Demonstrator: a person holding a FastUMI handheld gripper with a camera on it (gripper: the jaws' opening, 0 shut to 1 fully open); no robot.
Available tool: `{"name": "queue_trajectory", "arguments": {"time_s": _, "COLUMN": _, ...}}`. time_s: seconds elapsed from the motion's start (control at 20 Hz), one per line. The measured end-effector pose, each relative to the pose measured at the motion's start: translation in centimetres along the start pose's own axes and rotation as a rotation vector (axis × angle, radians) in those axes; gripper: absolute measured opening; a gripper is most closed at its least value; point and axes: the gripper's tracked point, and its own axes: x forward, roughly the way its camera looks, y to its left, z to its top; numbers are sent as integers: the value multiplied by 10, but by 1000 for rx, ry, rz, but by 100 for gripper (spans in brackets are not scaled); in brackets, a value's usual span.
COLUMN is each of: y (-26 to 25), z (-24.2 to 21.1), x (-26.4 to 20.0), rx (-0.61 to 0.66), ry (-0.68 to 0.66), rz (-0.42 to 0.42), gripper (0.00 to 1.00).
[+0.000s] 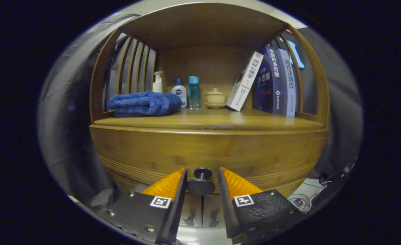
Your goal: Pull open the drawer, take out the items inside it, and place them on the countertop above the cabinet.
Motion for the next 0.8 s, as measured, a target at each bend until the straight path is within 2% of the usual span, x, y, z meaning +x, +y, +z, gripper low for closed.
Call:
{"name": "queue_trajectory", "arguments": {"time_s": 0.15, "y": -2, "z": 1, "x": 7, "rx": 15, "ry": -35, "rz": -20, "gripper": 42}}
{"name": "queue_trajectory", "arguments": {"time_s": 0.25, "y": -3, "z": -2, "x": 6, "rx": 60, "ry": -50, "rz": -35, "gripper": 41}}
{"name": "queue_trajectory", "arguments": {"time_s": 0.3, "y": -4, "z": -4, "x": 4, "rx": 85, "ry": -29, "rz": -43, "gripper": 35}}
{"name": "queue_trajectory", "arguments": {"time_s": 0.6, "y": -6, "z": -6, "x": 1, "rx": 147, "ry": -5, "rz": -82, "gripper": 35}}
{"name": "queue_trajectory", "arguments": {"time_s": 0.7, "y": -5, "z": -7, "x": -2, "rx": 133, "ry": -6, "rz": -87, "gripper": 29}}
{"name": "queue_trajectory", "arguments": {"time_s": 0.8, "y": -5, "z": -10, "x": -9, "rx": 127, "ry": 4, "rz": -78, "gripper": 29}}
